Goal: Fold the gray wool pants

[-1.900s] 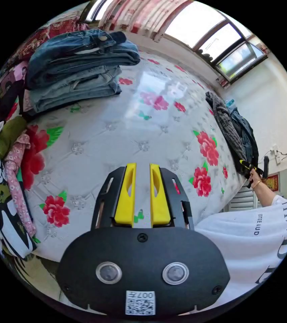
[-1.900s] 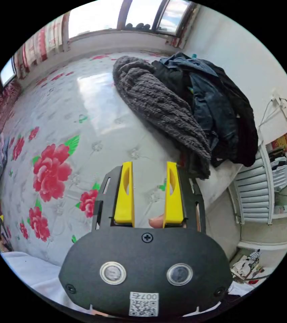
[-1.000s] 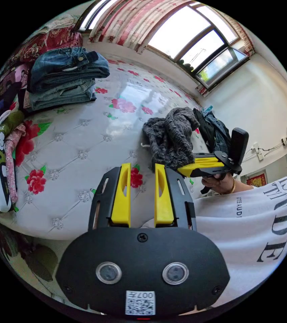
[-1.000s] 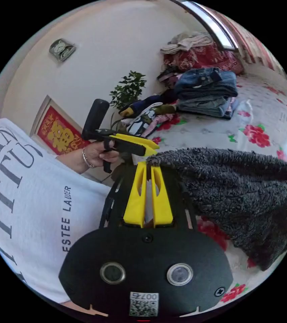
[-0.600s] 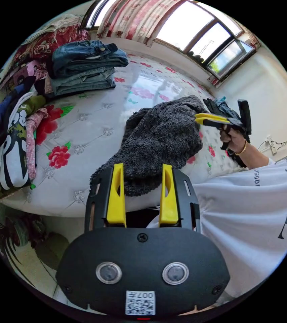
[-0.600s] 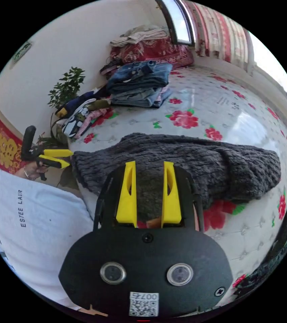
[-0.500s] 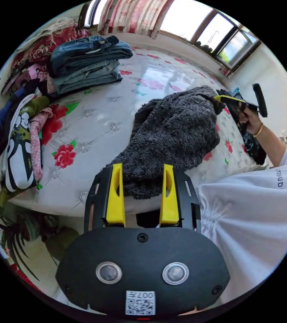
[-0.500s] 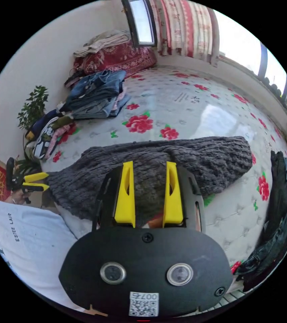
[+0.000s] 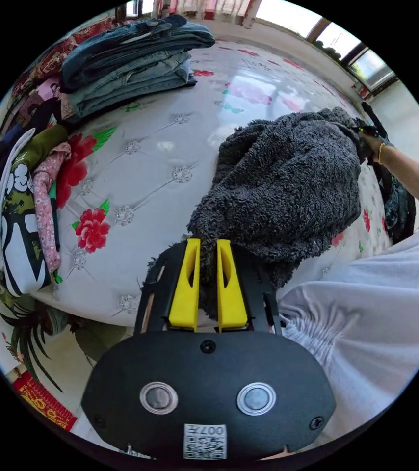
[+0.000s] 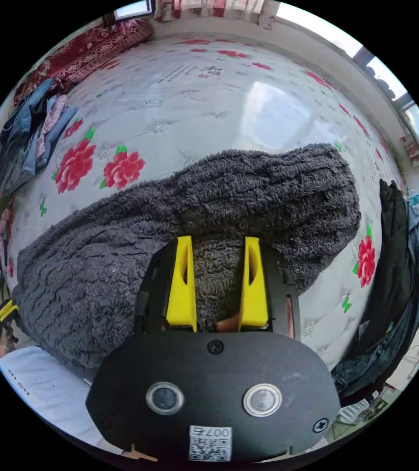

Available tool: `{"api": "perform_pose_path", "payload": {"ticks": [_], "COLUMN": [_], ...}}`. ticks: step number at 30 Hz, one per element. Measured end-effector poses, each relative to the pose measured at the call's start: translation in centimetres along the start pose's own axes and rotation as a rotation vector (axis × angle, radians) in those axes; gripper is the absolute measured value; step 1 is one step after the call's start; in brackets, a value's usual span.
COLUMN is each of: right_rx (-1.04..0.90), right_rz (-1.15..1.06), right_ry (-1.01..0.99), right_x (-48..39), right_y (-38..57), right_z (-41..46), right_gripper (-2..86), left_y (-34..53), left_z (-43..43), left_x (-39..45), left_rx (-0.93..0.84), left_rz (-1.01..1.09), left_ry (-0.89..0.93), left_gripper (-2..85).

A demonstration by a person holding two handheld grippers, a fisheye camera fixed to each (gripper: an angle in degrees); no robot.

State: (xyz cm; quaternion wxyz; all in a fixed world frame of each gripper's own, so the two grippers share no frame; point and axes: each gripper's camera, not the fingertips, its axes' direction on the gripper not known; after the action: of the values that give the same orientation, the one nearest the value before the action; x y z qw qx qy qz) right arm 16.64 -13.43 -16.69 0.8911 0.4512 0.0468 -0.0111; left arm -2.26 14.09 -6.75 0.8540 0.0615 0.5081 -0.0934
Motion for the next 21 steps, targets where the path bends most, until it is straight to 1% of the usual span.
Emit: {"api": "perform_pose_path", "payload": {"ticks": [1, 3, 4, 5, 6, 8, 9, 10, 11, 12, 13, 15, 16, 17, 18, 20, 21], "right_rx": [0.024, 0.123, 0.22, 0.34, 0.392, 0.579, 0.624, 0.708, 0.798, 0.841, 0.919, 1.054, 1.154, 1.246, 1.29, 1.439, 1.464], "right_rz": [-0.007, 0.022, 0.072, 0.124, 0.149, 0.282, 0.314, 0.36, 0.395, 0.411, 0.43, 0.454, 0.45, 0.44, 0.436, 0.407, 0.401], "right_ry": [0.013, 0.009, -0.004, -0.01, -0.016, -0.065, -0.075, -0.096, -0.086, -0.072, -0.037, 0.003, 0.04, 0.089, 0.111, 0.168, 0.178], "right_x": [-0.2, 0.3, 1.1, 2.1, 2.6, 5.1, 5.7, 6.5, 6.9, 6.9, 6.8, 6.4, 5.8, 5.1, 4.8, 3.7, 3.6], "right_y": [1.0, 3.3, 5.7, 8.8, 10.5, 18.2, 20.3, 24.5, 28.7, 30.7, 34.6, 40.1, 43.4, 46.2, 47.4, 51.1, 51.6], "right_z": [-0.7, -3.2, -5.6, -8.5, -10.0, -16.1, -17.6, -20.6, -23.4, -24.9, -27.7, -32.1, -35.1, -37.9, -39.2, -43.7, -44.6], "right_gripper": [8.2, 6.6, 5.9, 5.3, 5.1, 4.2, 3.9, 3.5, 3.1, 3.0, 2.7, 2.5, 2.4, 2.4, 2.4, 2.5, 2.6], "left_y": [0.1, 0.7, 0.9, 1.5, 2.1, 3.2, 4.1, 4.7, 6.1, 7.6, 8.4, 12.4, 13.4, 15.6, 17.8, 20.5, 21.8], "left_z": [-0.4, -3.0, -3.8, -5.8, -8.0, -11.4, -13.8, -15.0, -17.4, -19.9, -21.2, -26.6, -28.1, -30.8, -33.4, -36.7, -38.5], "left_x": [-0.3, -1.3, -1.5, -1.8, -2.0, -1.7, -1.3, -1.0, -0.5, 0.2, 0.5, 2.0, 2.3, 3.0, 3.7, 4.4, 4.7], "left_rx": [0.014, 0.106, 0.135, 0.209, 0.29, 0.404, 0.486, 0.53, 0.621, 0.709, 0.756, 0.97, 1.023, 1.128, 1.231, 1.361, 1.433], "left_rz": [-0.017, -0.079, -0.088, -0.093, -0.085, -0.061, -0.033, -0.019, 0.015, 0.049, 0.065, 0.158, 0.184, 0.239, 0.288, 0.335, 0.349], "left_ry": [0.014, 0.062, 0.072, 0.089, 0.106, 0.12, 0.112, 0.112, 0.116, 0.124, 0.132, 0.156, 0.162, 0.168, 0.159, 0.146, 0.14], "left_gripper": [5.2, 4.9, 4.9, 4.8, 4.7, 4.5, 4.5, 4.4, 4.3, 4.2, 4.2, 4.1, 4.1, 4.0, 4.0, 4.1, 4.1]}}
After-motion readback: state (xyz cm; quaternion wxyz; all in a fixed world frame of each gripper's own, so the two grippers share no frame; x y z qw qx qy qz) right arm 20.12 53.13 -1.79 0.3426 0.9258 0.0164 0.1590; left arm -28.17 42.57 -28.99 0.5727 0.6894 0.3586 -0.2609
